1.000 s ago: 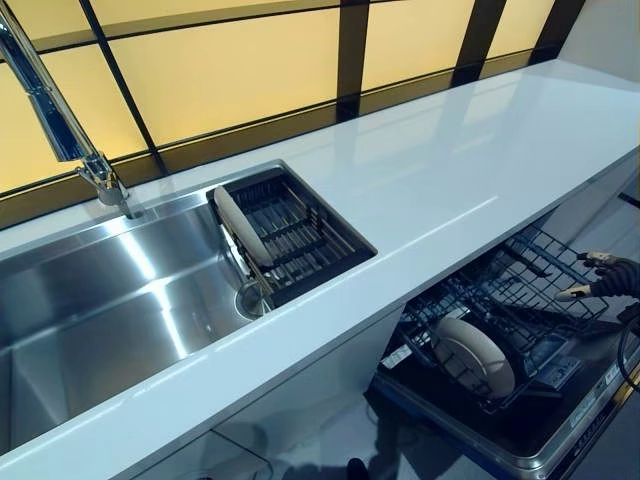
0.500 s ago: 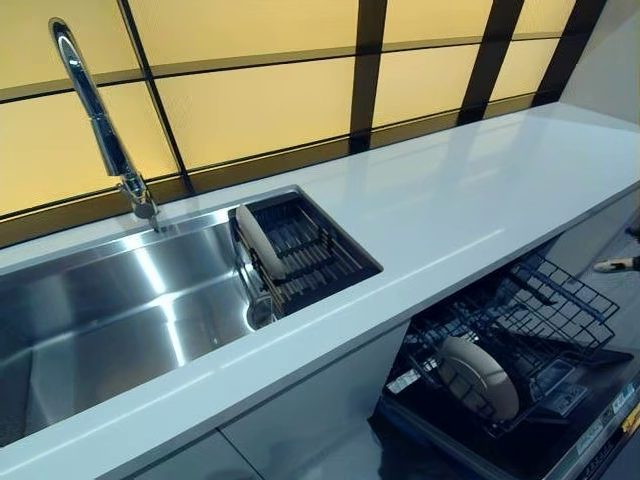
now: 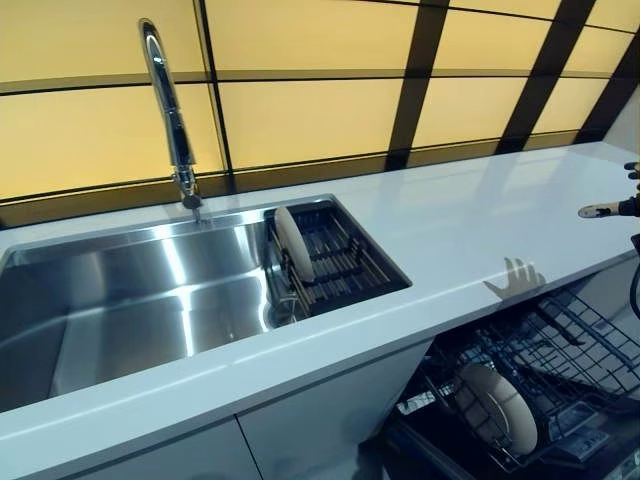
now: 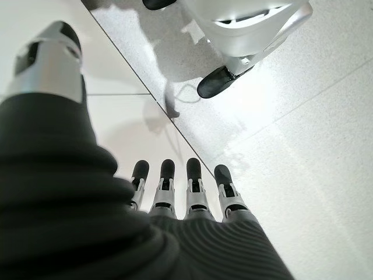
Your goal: Take plates into dishwasher
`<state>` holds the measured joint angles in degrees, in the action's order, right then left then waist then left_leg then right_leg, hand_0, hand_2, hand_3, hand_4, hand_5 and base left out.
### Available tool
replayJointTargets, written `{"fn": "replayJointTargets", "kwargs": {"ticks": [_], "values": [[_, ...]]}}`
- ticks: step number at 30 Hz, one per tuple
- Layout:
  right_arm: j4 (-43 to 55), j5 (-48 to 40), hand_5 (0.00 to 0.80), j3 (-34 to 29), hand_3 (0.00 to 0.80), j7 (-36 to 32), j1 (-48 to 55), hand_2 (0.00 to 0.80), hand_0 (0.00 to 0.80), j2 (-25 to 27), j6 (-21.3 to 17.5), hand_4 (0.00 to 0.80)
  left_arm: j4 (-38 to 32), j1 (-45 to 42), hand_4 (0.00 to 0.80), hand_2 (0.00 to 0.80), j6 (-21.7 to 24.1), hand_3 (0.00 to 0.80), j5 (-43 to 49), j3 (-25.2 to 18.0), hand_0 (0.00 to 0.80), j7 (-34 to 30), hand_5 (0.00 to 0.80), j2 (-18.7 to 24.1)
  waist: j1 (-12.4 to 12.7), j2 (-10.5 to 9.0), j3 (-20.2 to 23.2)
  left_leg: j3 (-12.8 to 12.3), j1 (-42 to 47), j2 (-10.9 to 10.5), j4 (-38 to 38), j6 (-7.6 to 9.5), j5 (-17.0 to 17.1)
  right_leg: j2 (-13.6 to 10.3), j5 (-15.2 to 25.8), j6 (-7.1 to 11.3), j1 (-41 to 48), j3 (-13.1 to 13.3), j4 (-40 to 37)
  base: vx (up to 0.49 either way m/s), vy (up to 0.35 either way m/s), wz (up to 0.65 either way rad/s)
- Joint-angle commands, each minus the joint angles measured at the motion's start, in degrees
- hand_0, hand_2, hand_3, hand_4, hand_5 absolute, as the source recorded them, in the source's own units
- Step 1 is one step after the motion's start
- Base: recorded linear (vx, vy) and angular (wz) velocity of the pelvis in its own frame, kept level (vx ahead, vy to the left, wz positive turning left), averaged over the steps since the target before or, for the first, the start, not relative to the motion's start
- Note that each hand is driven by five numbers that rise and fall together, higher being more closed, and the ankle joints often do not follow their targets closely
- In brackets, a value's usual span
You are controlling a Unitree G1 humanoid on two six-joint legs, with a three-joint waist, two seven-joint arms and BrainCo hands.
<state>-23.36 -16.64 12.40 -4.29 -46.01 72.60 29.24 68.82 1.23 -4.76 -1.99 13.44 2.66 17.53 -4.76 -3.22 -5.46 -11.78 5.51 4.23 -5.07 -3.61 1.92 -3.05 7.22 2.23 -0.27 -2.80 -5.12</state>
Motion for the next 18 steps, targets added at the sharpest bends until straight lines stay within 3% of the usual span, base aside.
{"fn": "replayJointTargets", "kwargs": {"ticks": [1,8,18], "values": [[-2.35,-1.25,0.000,2.87,0.000,1.93,-8.21,0.000,0.000,-2.32,-3.72,0.000,1.98,2.15,0.000,0.000,-0.22,0.000,-1.29,1.76,0.000,1.07,0.000,3.93,2.11,-3.58,0.31,1.78,0.84,0.15,0.07,-0.33,-1.48,-2.21,-2.42,4.16,3.33,-1.72,0.12,-0.009,-0.003,0.08],[-1.31,-2.07,0.000,6.43,0.000,3.17,-10.93,0.000,0.000,-8.48,-4.87,0.000,1.78,2.74,0.000,0.000,-0.49,0.000,-0.27,2.28,0.000,1.04,0.000,3.41,3.75,-3.39,0.61,3.02,0.77,-0.22,0.07,-0.32,-1.38,-2.47,-2.71,4.16,4.07,-3.16,0.12,-0.001,-0.003,0.08],[0.35,-1.67,0.000,7.42,0.000,4.35,-11.69,0.000,0.000,-17.57,-0.48,0.000,1.77,3.54,0.000,0.000,-0.77,0.000,0.07,3.42,0.000,1.29,0.000,2.12,5.58,-3.03,0.84,4.02,0.73,-0.37,0.07,-0.35,-1.07,-2.57,-3.01,3.97,4.94,-4.98,0.12,0.000,-0.006,0.10]]}}
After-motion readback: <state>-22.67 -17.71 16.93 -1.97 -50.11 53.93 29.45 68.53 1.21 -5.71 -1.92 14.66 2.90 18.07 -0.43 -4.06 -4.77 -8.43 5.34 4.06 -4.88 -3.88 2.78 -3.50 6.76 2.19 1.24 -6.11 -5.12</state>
